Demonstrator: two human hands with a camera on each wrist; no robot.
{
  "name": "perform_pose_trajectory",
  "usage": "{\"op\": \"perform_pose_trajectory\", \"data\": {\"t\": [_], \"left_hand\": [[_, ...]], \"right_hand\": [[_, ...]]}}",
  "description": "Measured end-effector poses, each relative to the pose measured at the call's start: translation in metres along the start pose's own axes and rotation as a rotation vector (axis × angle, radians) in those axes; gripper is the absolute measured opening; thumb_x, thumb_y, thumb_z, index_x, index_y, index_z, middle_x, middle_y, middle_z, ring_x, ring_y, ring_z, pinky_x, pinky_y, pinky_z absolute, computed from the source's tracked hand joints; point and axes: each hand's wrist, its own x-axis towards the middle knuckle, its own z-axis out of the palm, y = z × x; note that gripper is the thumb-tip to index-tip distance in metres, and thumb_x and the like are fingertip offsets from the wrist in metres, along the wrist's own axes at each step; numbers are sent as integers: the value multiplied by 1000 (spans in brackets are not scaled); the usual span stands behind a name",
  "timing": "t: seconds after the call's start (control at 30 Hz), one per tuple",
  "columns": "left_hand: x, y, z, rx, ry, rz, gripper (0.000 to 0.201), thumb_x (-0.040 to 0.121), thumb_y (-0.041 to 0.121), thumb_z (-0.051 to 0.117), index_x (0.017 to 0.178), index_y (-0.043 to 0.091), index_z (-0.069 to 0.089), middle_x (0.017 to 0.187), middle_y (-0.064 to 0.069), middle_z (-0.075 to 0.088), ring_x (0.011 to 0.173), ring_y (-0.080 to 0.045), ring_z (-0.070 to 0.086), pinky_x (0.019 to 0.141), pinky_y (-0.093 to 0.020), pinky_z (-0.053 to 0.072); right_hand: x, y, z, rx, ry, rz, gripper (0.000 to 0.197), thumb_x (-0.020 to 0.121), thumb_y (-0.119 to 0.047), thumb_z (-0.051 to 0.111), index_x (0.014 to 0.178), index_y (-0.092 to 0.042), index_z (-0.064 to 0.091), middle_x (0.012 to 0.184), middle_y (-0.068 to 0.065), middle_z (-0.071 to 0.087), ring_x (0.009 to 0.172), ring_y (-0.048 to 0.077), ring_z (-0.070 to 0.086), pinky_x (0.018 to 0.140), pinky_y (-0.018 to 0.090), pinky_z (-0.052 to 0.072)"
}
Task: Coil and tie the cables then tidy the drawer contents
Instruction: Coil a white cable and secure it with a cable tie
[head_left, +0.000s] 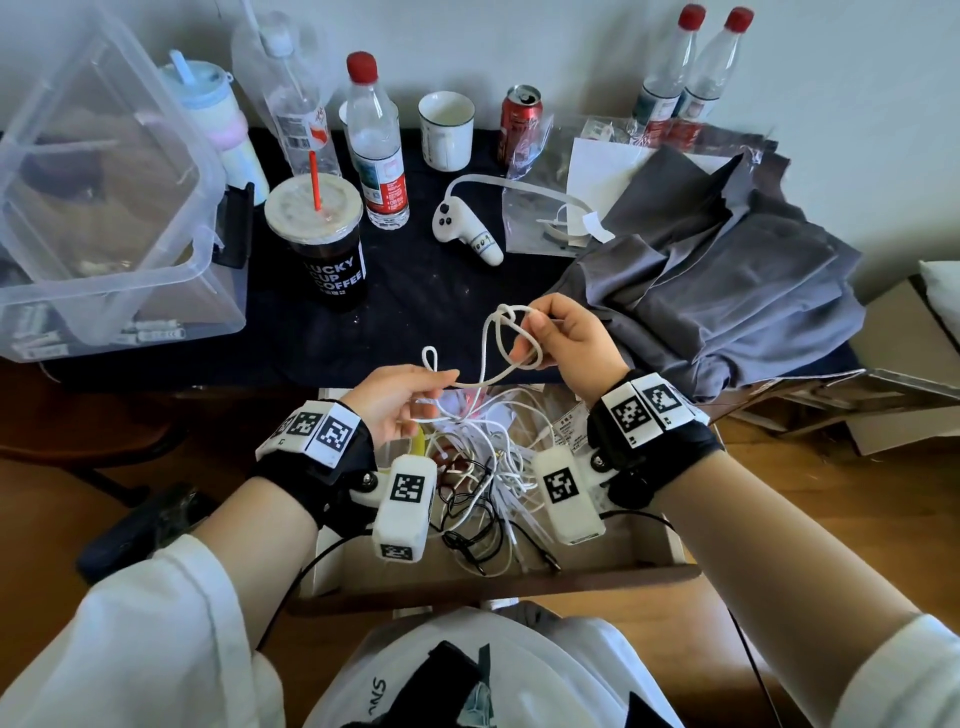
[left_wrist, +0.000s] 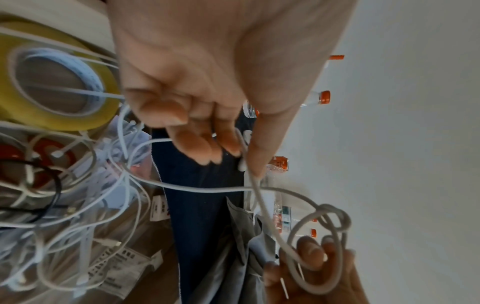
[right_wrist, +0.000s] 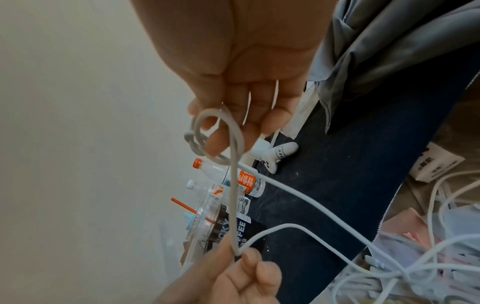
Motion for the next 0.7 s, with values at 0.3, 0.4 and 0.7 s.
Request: {"op": "perform_pose_trajectory", "data": {"t": [0.3, 0.4, 0.7], "left_hand": [[-6, 27, 9, 268, -125, 455, 45, 86, 11, 65, 127, 22, 53, 133, 4, 54, 125, -4, 47, 103, -21, 39], [-9, 29, 17, 221, -134, 490, 27, 91, 13, 58, 117, 19, 59, 115, 1, 64, 102, 0, 59, 85, -11, 47], [-12, 23, 24, 217, -116, 477, 5, 87, 11, 62, 84, 13, 61, 92, -11, 61, 91, -19, 56, 93, -33, 43]], "right_hand": [[0, -9, 9, 18, -52, 24, 25, 101, -11, 32, 80, -14, 45, 51, -3, 64, 47, 7, 60, 49, 19, 46], [0, -10, 10, 32, -38, 41, 25, 102, -13, 32, 80, -13, 46, 52, -1, 64, 46, 11, 61, 46, 19, 48], [-1, -5, 2, 75, 7, 115, 15, 90, -4, 56, 78, -11, 54, 46, -7, 55, 45, 5, 56, 53, 20, 50]]}}
